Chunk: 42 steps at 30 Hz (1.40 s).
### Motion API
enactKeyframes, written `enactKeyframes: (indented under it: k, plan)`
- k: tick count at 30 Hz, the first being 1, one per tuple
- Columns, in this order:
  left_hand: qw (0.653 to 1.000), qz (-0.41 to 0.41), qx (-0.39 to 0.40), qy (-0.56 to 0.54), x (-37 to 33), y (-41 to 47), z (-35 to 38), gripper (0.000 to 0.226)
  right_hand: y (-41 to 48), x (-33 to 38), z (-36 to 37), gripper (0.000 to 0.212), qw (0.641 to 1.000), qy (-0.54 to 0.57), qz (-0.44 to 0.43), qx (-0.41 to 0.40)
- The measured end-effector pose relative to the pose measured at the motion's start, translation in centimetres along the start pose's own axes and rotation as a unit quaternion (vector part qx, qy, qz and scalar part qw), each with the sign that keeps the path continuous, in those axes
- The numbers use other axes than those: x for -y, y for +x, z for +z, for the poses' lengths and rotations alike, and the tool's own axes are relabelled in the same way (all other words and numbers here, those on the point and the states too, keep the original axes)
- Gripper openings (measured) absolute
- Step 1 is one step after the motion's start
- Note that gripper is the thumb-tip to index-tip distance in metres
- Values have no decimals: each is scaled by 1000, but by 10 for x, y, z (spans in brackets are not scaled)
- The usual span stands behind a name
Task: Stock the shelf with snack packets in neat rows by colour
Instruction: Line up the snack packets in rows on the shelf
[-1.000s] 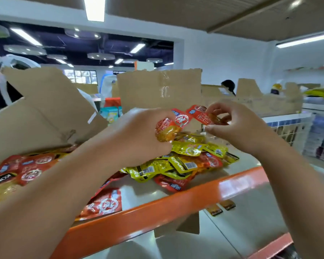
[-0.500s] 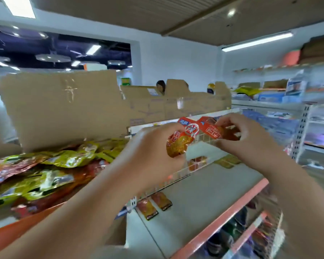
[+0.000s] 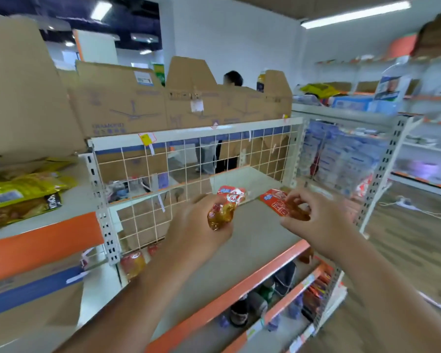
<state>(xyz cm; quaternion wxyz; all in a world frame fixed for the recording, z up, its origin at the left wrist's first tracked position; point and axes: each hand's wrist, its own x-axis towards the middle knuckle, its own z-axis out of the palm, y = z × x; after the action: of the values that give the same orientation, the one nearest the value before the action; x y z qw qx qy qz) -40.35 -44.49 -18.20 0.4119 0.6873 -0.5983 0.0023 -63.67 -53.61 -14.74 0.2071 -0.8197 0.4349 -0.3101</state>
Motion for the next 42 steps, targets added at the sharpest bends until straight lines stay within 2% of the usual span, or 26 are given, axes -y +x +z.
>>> enactKeyframes:
  k: [7,12,15,19,24,26,29,31,34,37,40,42]
  plan:
    - [996,-77,22,36,86,18,70,48,62,-43,83,39,994,-41,39,97]
    - [981,-147,78,100,144,24,121,59,103,-73,143,46,982,-78,40,169]
    - [969,-158,113,151,165,20,143,60,119,-93,178,47,969,-113,40,214]
    - [963,-183,105,170,185,14,159,51,142,-119,228,39,949,-142,36,280]
    - [953,-214,54,206,212,17,187,45,170,-137,283,35,952,-89,56,286]
    - [951,-216,22,222,216,15,198,43,181,-143,292,30,951,-74,25,298]
    - [951,-190,28,243,212,7,211,40,194,-163,293,26,941,-119,-110,298]
    - [946,-191,52,257,202,3,217,46,198,-178,294,39,911,-162,-219,311]
    - [937,-231,43,257,199,7,225,45,207,-191,305,55,877,-176,-301,330]
    - [919,-258,26,297,207,17,233,46,223,-196,329,67,873,-171,-327,320]
    - [905,-299,8,303,219,32,234,51,236,-189,352,80,861,-176,-326,349]
    - [894,-315,4,320,226,39,233,51,241,-182,362,77,860,-163,-334,348]
